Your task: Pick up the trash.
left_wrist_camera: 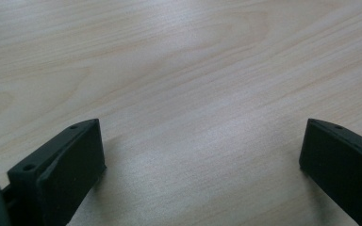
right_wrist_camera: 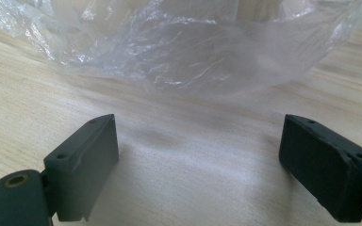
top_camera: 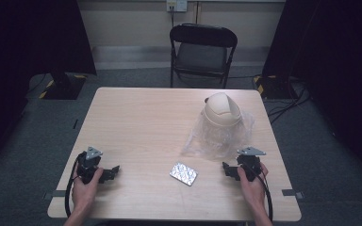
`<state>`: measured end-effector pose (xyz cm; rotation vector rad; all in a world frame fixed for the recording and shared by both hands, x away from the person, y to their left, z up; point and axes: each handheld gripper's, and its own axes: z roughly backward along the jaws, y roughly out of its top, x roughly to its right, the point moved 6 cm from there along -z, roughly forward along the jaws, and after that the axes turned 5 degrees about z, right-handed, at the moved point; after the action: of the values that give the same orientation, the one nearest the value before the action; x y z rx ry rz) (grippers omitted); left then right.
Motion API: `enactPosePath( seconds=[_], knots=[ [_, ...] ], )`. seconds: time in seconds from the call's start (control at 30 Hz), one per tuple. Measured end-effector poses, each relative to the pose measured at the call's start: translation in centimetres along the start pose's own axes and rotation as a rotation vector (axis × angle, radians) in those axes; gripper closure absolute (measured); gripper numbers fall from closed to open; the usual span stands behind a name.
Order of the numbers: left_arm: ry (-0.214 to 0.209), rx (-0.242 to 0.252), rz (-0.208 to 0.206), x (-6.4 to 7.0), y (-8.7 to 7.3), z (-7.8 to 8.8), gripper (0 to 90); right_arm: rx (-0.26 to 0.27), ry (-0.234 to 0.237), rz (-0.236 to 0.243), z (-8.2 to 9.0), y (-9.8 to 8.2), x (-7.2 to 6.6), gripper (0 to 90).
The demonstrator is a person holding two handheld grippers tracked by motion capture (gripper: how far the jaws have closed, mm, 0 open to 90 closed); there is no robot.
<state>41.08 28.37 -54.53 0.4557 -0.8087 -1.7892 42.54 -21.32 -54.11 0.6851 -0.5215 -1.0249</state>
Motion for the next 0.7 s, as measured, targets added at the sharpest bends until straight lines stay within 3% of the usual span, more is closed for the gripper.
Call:
enactPosePath(
  seconds=[0.27,0.4,0.7],
  knots=[
    [-0.001,-0.002,-0.004,0.0,0.0,0.0,0.0,-0.002,0.001,-0.003,0.0,0.0,0.0,12.5],
    [-0.001,-0.002,-0.004,0.0,0.0,0.0,0.0,-0.017,0.046,-0.033,0.5,0.3,0.0,16.0],
    [-0.001,-0.002,-0.004,0.0,0.0,0.0,0.0,0.007,0.067,-0.012,1.5,1.6,-0.1,15.2]
  ],
)
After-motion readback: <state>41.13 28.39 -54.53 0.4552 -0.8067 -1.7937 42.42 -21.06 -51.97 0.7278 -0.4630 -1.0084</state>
